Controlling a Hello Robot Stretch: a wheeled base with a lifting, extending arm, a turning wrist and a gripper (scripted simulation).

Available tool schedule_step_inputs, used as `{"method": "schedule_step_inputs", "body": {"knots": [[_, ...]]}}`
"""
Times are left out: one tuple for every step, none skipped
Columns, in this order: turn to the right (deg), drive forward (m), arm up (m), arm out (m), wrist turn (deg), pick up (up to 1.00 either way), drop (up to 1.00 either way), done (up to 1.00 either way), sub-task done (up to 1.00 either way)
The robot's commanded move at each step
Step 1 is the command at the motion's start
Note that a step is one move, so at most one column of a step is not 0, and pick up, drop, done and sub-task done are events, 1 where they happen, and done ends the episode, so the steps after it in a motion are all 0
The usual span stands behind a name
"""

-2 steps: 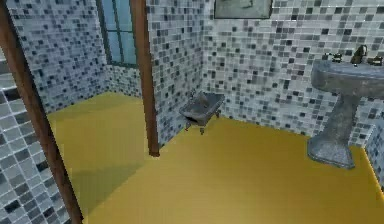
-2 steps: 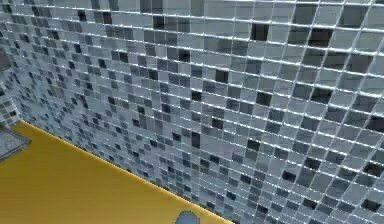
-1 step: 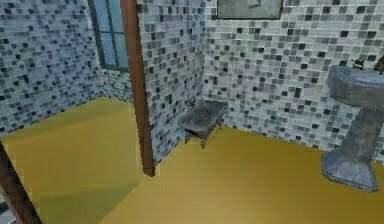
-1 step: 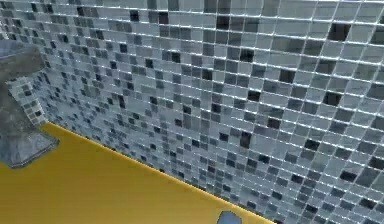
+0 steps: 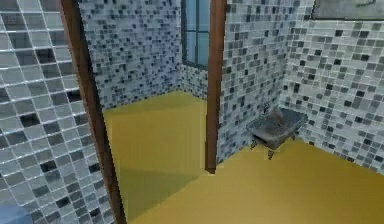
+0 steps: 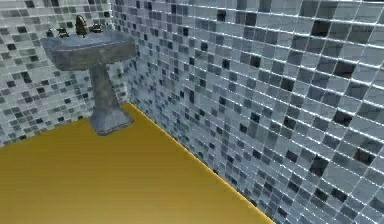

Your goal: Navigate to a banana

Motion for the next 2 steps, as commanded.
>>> {"method": "schedule_step_inputs", "body": {"knots": [[0.0,1.0,0.0,0.0,0.0,0.0,0.0,0.0,0.0],[-30.0,0.0,0.0,0.0,0.0,0.0,0.0,0.0,0.0]]}}
